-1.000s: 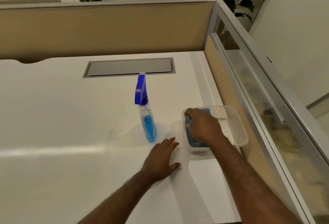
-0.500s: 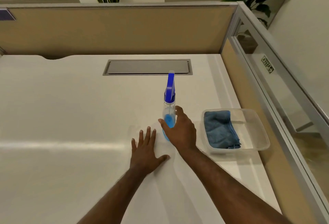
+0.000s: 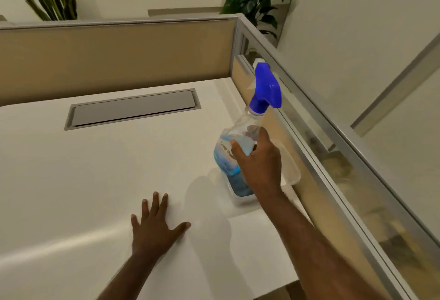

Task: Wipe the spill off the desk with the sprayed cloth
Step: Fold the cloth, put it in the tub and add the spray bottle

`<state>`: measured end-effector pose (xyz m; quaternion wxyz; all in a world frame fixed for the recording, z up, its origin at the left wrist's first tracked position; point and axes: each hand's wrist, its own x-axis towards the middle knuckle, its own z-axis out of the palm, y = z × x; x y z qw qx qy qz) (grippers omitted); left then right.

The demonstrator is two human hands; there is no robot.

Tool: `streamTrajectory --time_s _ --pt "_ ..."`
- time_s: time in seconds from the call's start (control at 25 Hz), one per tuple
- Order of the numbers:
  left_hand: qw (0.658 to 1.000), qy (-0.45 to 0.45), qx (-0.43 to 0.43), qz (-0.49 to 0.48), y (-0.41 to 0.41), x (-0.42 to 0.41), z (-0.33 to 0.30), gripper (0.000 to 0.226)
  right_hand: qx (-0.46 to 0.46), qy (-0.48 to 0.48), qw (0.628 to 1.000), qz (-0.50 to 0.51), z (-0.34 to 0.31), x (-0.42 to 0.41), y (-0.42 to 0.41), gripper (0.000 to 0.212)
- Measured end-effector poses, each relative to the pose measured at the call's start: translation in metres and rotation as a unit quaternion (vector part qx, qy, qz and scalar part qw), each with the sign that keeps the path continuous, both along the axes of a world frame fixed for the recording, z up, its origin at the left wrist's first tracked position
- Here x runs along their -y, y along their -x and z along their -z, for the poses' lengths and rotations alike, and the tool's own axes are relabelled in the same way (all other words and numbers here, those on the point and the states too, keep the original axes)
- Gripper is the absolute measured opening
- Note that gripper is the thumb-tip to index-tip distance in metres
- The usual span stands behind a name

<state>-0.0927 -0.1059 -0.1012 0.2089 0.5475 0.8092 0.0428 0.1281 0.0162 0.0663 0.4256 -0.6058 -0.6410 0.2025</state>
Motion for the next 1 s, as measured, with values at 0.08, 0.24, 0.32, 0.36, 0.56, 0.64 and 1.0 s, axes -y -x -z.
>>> streamTrajectory --time_s 0.08,0.24,0.32,0.36,0.56,0.64,1.0 --pt "1.000 -0.004 -0.003 0.004 0.000 0.002 0.001 0.106 0.010 -0.015 1.000 0.026 -0.014 -0.008 -0.033 0.054" --pt "1.000 -0.003 -0.004 0.004 -0.002 0.003 0.000 0.105 0.074 -0.015 0.993 0.086 -0.011 -0.023 -0.078 0.051" --pt "1.000 -0.002 -0.003 0.002 -0.002 0.002 0.000 0.105 0.088 0.012 0.992 0.086 0.003 -0.028 -0.089 0.052" --pt "1.000 -0.001 -0.001 0.001 -0.002 0.002 0.000 0.105 0.092 0.024 0.992 0.080 0.011 -0.029 -0.092 0.053" --pt "1.000 0.006 0.001 -0.002 -0.002 0.001 -0.002 0.106 0.095 0.049 0.993 0.059 0.047 -0.041 -0.096 0.050" --pt "1.000 0.008 0.003 -0.005 -0.003 0.002 -0.003 0.106 0.092 0.057 0.993 0.052 0.057 -0.046 -0.097 0.050" --pt "1.000 0.005 0.003 -0.010 -0.006 0.002 -0.013 0.109 0.027 0.068 0.996 0.054 0.068 -0.039 -0.102 0.064"
